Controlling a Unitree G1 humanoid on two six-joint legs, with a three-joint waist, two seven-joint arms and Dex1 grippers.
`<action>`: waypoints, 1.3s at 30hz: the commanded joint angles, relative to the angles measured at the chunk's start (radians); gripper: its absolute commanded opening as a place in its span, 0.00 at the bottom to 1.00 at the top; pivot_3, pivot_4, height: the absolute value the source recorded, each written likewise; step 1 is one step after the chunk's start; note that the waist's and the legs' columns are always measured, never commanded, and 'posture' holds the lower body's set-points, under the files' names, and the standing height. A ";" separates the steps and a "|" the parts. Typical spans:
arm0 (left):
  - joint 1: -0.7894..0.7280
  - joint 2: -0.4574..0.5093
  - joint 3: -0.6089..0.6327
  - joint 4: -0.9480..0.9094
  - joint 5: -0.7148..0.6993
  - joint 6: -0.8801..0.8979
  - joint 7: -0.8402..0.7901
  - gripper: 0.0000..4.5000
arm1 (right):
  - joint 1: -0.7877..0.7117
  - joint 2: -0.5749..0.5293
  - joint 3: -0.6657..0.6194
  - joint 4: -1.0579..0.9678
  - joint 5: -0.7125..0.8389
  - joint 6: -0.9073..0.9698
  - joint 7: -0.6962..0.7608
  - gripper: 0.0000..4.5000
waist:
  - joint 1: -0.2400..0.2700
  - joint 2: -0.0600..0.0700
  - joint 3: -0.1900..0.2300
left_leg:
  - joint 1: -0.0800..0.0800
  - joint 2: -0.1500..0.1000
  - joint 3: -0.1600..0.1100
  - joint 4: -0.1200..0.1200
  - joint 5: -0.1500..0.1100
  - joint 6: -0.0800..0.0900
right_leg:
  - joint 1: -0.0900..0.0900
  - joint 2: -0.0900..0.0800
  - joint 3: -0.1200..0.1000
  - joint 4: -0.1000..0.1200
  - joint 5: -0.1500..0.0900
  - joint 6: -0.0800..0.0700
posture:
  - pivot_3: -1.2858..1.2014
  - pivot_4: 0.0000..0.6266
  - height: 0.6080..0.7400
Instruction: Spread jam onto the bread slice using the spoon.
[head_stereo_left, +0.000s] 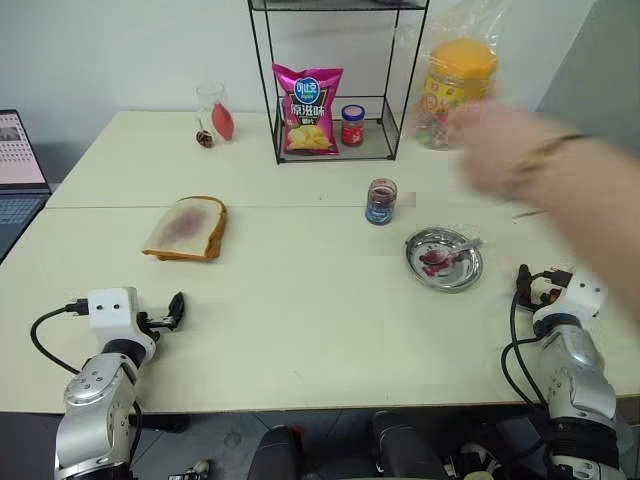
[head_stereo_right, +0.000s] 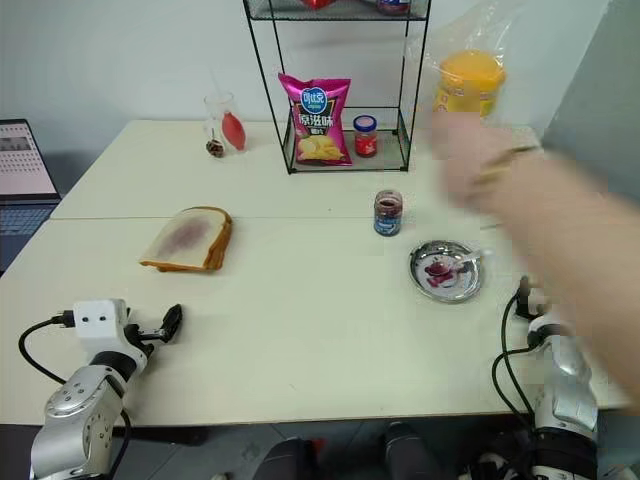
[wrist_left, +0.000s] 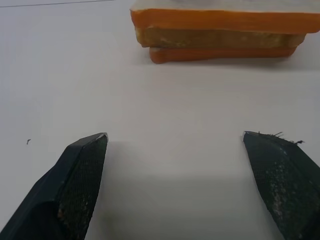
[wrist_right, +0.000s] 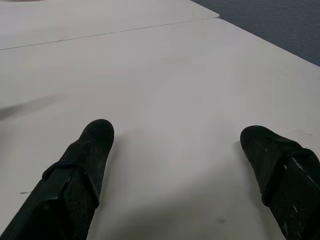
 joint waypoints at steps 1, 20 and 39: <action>-0.004 0.017 -0.009 -0.005 0.020 -0.019 0.002 1.00 | -0.012 -0.022 -0.019 -0.011 -0.007 -0.035 0.006 0.99 | 0.000 0.000 0.000 | 0.000 0.000 0.000 0.000 0.000 0.000 | 0.000 0.000 0.000 0.000 0.000 0.000 | 0.52 0.24 1.00; -0.240 0.044 0.240 -0.051 -0.582 0.403 -0.013 1.00 | -0.173 -0.290 0.240 -0.457 0.468 0.420 0.645 0.99 | 0.000 -0.001 0.001 | 0.000 0.000 -0.002 -0.001 0.000 0.000 | -0.001 0.001 -0.002 0.002 -0.001 0.001 | 0.52 0.24 1.00; -0.413 -0.070 0.211 0.094 -0.659 0.430 0.089 0.96 | -0.297 -0.212 0.405 -0.508 0.502 0.534 0.682 1.00 | 0.026 -0.005 0.002 | -0.004 0.000 -0.005 -0.001 -0.005 -0.008 | -0.001 0.000 -0.005 -0.001 -0.003 0.008 | 0.52 0.24 1.00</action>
